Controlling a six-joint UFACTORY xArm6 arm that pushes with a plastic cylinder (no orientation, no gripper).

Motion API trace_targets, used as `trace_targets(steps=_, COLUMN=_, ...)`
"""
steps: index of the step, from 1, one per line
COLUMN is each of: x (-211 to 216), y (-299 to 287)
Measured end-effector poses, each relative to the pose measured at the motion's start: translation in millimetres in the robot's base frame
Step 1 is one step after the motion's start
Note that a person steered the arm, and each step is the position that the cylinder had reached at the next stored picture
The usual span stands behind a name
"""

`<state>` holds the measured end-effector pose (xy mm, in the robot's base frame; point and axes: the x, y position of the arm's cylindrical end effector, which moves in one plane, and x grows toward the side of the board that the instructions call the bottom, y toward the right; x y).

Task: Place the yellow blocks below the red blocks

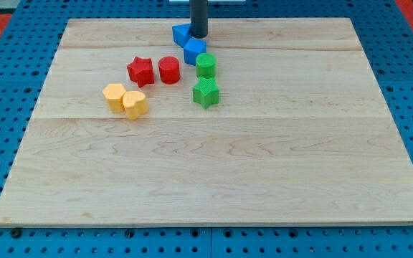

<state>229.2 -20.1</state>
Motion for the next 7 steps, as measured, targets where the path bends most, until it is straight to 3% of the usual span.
trace_targets(steps=3, x=-8.3, y=-143.8)
trace_targets(steps=4, x=28.3, y=-207.8)
trace_targets(steps=5, x=92.9, y=-273.9)
trace_targets(steps=6, x=154.6, y=-250.7)
trace_targets(steps=7, x=183.2, y=-234.4)
